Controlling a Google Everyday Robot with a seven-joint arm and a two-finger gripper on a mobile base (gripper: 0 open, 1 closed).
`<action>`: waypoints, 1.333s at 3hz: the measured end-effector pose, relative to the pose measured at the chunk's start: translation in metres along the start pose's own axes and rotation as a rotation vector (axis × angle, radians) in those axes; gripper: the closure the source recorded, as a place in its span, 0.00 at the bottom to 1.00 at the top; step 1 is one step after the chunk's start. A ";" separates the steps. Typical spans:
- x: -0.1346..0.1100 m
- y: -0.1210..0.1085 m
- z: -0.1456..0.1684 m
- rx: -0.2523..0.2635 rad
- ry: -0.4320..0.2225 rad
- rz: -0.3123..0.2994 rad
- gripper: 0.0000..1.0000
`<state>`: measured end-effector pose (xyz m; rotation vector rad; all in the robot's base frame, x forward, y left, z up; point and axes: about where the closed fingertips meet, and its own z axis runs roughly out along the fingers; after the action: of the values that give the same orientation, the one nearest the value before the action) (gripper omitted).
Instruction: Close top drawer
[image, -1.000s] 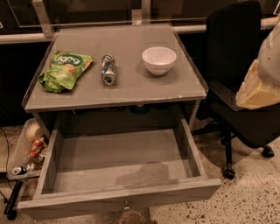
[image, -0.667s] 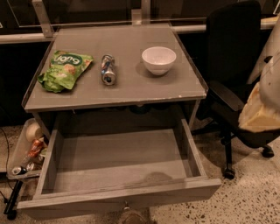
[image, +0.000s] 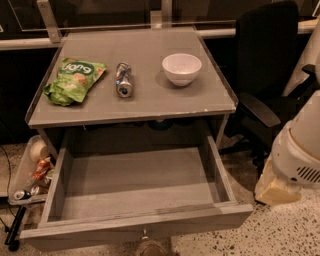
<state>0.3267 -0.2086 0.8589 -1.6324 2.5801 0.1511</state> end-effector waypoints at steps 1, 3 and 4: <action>0.002 0.003 0.006 -0.014 0.006 0.002 1.00; -0.003 0.040 0.096 -0.166 -0.057 0.048 1.00; -0.010 0.047 0.146 -0.221 -0.076 0.080 1.00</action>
Offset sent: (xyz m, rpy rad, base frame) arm -0.0403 0.0287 -0.0804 0.1171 0.1236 0.0059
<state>0.2908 -0.1607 0.7172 -1.5530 2.6511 0.5102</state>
